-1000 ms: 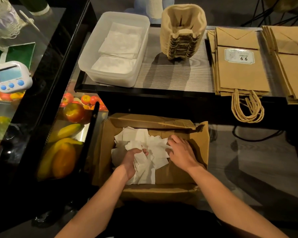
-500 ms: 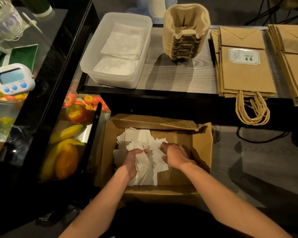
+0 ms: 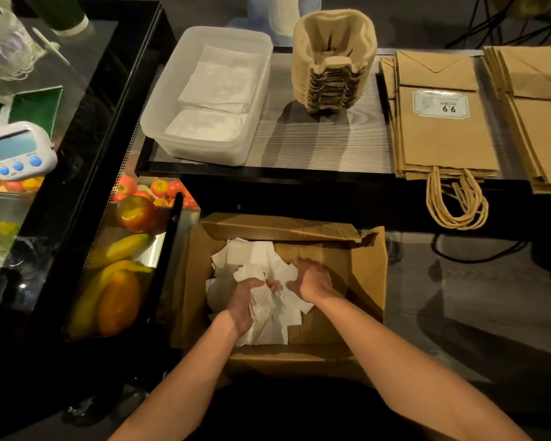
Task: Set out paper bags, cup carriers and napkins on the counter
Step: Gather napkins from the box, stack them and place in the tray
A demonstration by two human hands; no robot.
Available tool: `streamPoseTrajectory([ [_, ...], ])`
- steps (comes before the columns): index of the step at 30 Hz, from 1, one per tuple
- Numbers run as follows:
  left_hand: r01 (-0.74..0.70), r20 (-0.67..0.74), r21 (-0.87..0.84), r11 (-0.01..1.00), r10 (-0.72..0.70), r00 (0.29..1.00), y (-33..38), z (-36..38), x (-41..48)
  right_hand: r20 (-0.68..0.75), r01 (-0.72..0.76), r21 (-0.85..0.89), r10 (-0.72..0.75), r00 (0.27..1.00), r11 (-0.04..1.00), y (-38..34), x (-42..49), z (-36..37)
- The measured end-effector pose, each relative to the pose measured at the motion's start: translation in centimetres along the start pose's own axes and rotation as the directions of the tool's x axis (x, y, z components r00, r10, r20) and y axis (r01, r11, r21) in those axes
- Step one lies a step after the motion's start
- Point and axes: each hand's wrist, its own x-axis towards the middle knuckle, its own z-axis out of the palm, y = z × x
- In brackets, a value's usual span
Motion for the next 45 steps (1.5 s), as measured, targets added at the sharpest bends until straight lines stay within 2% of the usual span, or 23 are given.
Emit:
streamPoseTrajectory([
  [3,0.01,-0.019,-0.038,0.999,-0.01,1.0,0.0,-0.1,-0.1,0.013,-0.048,0.091,0.047,0.999,0.995,-0.2,-0.4,0.4],
  [8,0.024,-0.039,-0.072,0.997,-0.026,0.999,-0.3,-0.2,0.2,0.038,0.002,0.084,-0.005,0.999,0.996,0.9,-1.7,0.5],
  [12,0.011,0.004,-0.064,0.998,-0.011,1.0,-0.2,-0.3,0.2,0.043,-0.042,0.311,0.03,0.999,0.949,1.0,-2.7,-0.5],
  [14,0.007,0.02,-0.053,0.999,-0.006,1.0,-0.2,-0.3,0.1,0.049,-0.079,0.503,0.063,0.997,0.861,1.2,-3.1,-1.4],
  [16,0.007,0.045,-0.034,0.999,-0.006,0.999,0.0,0.1,-0.3,0.084,-0.081,0.655,0.033,0.996,0.752,1.7,-3.5,-2.5],
  [19,-0.009,0.072,0.024,1.0,0.007,0.997,0.0,0.7,-0.5,0.192,-0.104,0.883,-0.149,0.97,0.458,2.3,-4.0,-4.0],
  [20,-0.019,0.079,0.029,0.999,0.017,0.997,0.0,0.9,-0.8,0.207,-0.117,0.918,-0.208,0.956,0.378,2.2,-4.2,-4.4],
  [21,-0.027,0.089,0.017,0.999,0.026,0.996,0.0,1.2,-0.8,0.208,-0.116,0.93,-0.239,0.949,0.348,2.0,-4.4,-4.6],
  [22,-0.033,0.101,0.007,0.999,0.032,0.994,0.0,1.3,-0.8,0.204,-0.103,0.921,-0.242,0.949,0.375,1.8,-4.4,-4.6],
  [25,-0.037,0.164,-0.013,0.999,0.039,0.986,0.0,1.8,-1.1,0.137,-0.004,0.81,-0.181,0.974,0.586,0.9,-4.4,-3.9],
  [26,-0.04,0.18,-0.011,0.999,0.041,0.983,0.1,1.8,-1.1,0.103,0.018,0.783,-0.158,0.982,0.622,0.7,-4.3,-3.6],
  [31,-0.001,0.207,-0.067,0.998,0.015,0.978,0.2,1.8,-1.4,0.015,0.063,0.782,-0.119,0.993,0.62,0.0,-4.7,-3.3],
  [35,-0.013,0.257,-0.078,0.997,0.032,0.966,0.0,2.0,-1.3,-0.039,0.13,0.706,-0.144,0.989,0.697,-1.0,-5.2,-2.1],
  [39,-0.025,0.301,-0.047,0.999,0.038,0.953,0.0,2.4,-1.4,-0.043,0.166,0.668,-0.185,0.982,0.726,-1.1,-6.0,-1.1],
  [41,-0.037,0.295,-0.023,0.999,0.042,0.954,0.3,2.6,-1.5,-0.047,0.221,0.576,-0.238,0.97,0.787,-0.9,-6.2,-0.9],
  [45,-0.051,0.305,0.119,0.992,0.012,0.952,0.8,2.8,-1.7,-0.198,0.282,0.372,-0.221,0.955,0.885,-0.7,-6.4,-1.8],
])
